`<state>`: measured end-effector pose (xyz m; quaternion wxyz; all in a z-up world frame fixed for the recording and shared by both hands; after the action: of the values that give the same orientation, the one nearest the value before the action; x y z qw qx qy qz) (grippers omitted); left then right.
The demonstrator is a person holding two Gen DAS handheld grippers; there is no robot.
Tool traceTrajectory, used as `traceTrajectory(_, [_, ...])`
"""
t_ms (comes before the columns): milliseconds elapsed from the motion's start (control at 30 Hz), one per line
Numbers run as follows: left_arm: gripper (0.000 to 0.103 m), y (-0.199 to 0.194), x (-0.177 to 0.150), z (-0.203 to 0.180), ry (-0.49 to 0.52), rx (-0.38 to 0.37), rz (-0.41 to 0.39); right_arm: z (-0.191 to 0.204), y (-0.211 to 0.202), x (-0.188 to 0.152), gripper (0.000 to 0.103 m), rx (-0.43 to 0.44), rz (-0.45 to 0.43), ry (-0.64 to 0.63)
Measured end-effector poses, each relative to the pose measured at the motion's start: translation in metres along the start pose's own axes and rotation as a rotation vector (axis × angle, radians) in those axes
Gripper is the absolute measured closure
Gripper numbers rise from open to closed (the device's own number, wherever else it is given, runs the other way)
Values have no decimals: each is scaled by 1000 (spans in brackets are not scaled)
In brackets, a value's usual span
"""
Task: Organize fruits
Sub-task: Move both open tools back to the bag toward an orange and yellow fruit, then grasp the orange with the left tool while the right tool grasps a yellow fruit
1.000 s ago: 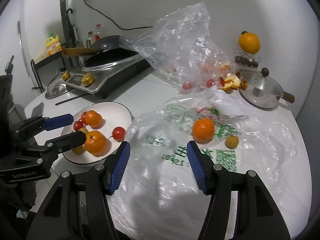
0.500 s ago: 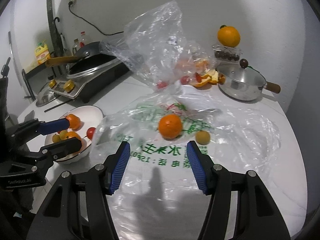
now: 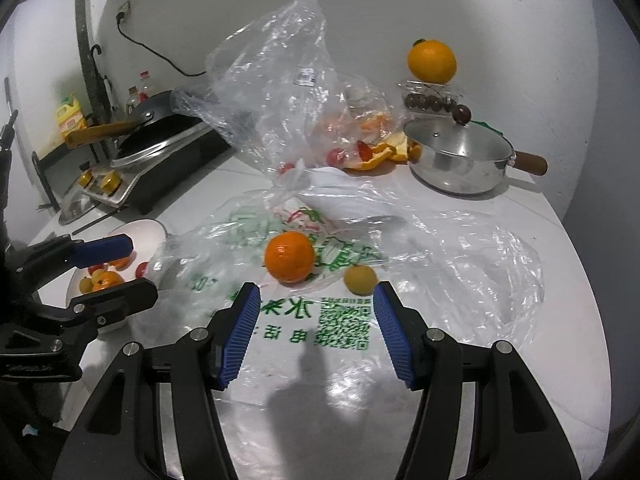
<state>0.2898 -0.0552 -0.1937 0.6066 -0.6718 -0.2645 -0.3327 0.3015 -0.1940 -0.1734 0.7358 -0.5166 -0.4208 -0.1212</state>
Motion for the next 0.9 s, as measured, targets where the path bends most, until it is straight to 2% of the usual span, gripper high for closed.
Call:
traceTrajectory(400, [34, 31, 10, -5, 3, -16, 25, -21, 28, 5, 41, 1, 34, -1])
traceTrajectory(533, [34, 40, 16, -7, 13, -19, 26, -25, 39, 6, 44, 9, 43, -3])
traceTrajectory(633, [34, 48, 19, -8, 15, -23, 30, -29, 49, 6, 51, 10, 61, 1])
traceTrajectory(900, [34, 74, 18, -10, 12, -38, 62, -33, 68, 5, 54, 17, 108, 0])
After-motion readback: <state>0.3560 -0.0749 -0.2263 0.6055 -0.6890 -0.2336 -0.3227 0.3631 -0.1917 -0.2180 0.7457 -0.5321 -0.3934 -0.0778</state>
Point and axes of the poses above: each gripper's, at about its wrist camera, not at the fingertips, and y roughly the way its jaws point, z to its left, x to its top, the point moved 7 cm from there along y, roughly the way its jaws point, and after that the axes turned 2 degrees about x, right-handed, at the moved point
